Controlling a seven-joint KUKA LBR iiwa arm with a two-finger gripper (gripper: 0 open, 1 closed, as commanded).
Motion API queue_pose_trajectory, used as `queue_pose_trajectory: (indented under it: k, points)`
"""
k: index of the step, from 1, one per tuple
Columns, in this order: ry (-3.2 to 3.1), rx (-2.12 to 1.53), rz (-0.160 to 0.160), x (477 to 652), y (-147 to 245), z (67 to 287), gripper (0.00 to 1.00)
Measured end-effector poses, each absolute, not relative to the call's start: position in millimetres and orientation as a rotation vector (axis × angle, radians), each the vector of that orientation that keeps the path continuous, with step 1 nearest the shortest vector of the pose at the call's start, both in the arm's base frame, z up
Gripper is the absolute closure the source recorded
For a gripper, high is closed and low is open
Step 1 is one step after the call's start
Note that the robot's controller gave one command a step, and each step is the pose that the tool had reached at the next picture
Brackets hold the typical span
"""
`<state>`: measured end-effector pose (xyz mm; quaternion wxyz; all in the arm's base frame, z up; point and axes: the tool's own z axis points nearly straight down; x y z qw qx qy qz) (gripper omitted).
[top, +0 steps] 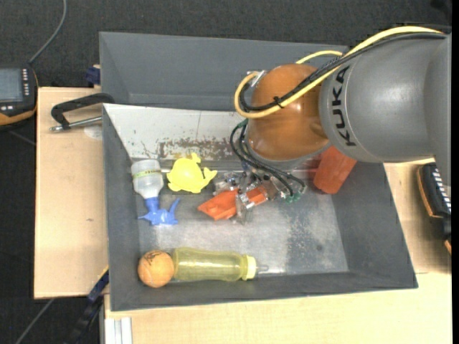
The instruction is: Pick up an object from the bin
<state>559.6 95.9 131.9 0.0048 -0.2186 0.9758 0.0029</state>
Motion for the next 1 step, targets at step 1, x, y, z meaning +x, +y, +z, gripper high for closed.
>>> queue_pose_trajectory:
  k: [1]
  points:
    - [3.056, -0.684, 0.009, 559.8, 96.0, 137.4, 1.0]
